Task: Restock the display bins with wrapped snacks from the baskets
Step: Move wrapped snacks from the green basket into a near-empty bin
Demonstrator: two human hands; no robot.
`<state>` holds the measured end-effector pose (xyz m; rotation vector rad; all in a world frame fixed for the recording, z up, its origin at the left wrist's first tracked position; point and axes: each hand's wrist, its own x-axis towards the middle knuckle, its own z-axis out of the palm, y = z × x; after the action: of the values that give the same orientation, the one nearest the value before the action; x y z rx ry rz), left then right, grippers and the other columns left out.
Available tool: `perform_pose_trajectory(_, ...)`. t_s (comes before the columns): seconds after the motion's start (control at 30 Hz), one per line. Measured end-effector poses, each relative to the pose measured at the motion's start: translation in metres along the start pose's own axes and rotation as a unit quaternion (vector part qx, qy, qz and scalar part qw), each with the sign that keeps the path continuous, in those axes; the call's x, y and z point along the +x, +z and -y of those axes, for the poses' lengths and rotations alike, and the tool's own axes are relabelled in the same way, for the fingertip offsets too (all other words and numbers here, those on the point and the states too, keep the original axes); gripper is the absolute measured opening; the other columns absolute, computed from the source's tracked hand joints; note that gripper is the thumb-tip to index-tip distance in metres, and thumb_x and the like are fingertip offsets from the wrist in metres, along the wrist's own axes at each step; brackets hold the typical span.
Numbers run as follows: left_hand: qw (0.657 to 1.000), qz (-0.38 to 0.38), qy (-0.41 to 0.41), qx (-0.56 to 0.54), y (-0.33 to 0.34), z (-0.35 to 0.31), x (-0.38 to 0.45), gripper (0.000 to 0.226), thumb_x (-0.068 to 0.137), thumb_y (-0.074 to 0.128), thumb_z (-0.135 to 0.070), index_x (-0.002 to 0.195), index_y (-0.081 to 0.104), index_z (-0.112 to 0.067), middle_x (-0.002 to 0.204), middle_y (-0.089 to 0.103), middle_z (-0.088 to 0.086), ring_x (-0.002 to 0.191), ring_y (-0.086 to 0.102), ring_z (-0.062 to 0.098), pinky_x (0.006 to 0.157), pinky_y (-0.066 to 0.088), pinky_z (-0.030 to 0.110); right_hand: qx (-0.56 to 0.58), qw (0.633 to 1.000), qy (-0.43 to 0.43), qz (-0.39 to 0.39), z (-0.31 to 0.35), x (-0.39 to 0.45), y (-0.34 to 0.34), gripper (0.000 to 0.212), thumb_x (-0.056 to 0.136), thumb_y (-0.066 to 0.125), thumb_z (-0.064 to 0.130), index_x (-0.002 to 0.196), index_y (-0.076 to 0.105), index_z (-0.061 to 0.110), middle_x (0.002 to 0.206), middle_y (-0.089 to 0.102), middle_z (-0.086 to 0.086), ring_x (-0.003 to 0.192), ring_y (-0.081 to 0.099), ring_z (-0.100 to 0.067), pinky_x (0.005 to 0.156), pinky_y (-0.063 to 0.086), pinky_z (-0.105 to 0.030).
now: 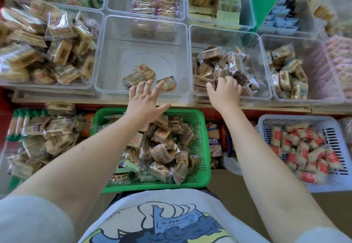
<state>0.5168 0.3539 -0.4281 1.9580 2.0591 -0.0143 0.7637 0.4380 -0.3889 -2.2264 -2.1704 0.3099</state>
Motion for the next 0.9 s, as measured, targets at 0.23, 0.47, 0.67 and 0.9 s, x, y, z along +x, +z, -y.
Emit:
perform_pose_trajectory(0.23,1.0,-0.024,0.006,-0.002,0.006,0.002,0.0,0.079,0.091,0.031,-0.073,0.158,0.006,-0.039,0.164,0.017,0.005,0.15,0.01,0.029,0.12,0.007,0.049,0.187,0.973,-0.126,0.038,0.046,-0.094,0.049,0.016,0.096,0.048,0.018,0.088,0.06,0.011,0.077,0.06,-0.001,0.07,0.055,-0.023,0.061,0.044,-0.034)
perform_pose_trajectory(0.47,1.0,-0.025,0.005,-0.004,0.005,0.001,0.0,0.076,0.092,0.036,-0.068,0.157,0.01,-0.039,0.162,0.019,0.003,0.149,0.011,0.029,0.12,0.008,0.048,0.174,0.913,0.045,0.365,0.067,-0.116,0.142,0.1,0.087,0.065,0.062,0.159,0.014,0.015,0.161,0.027,-0.014,0.145,0.032,-0.035,0.111,0.038,-0.051)
perform_pose_trajectory(0.67,1.0,-0.015,0.001,-0.003,0.003,0.002,0.001,0.075,0.092,0.037,-0.067,0.156,0.011,-0.04,0.161,0.019,0.001,0.149,0.011,0.027,0.119,0.008,0.047,0.224,0.895,0.088,0.376,0.069,-0.105,0.159,0.109,0.077,0.081,0.053,0.158,0.017,0.019,0.158,0.025,-0.018,0.146,0.028,-0.037,0.112,0.036,-0.047)
perform_pose_trajectory(0.9,1.0,-0.005,-0.003,-0.024,0.001,0.003,0.002,0.071,0.092,0.036,-0.07,0.155,0.018,-0.041,0.161,0.023,0.001,0.149,0.013,0.027,0.119,0.008,0.047,0.508,0.765,0.14,0.371,0.026,-0.117,0.079,0.077,0.078,0.083,0.0,0.135,0.04,0.03,0.127,0.059,-0.018,0.09,0.07,-0.028,0.072,0.06,-0.035)
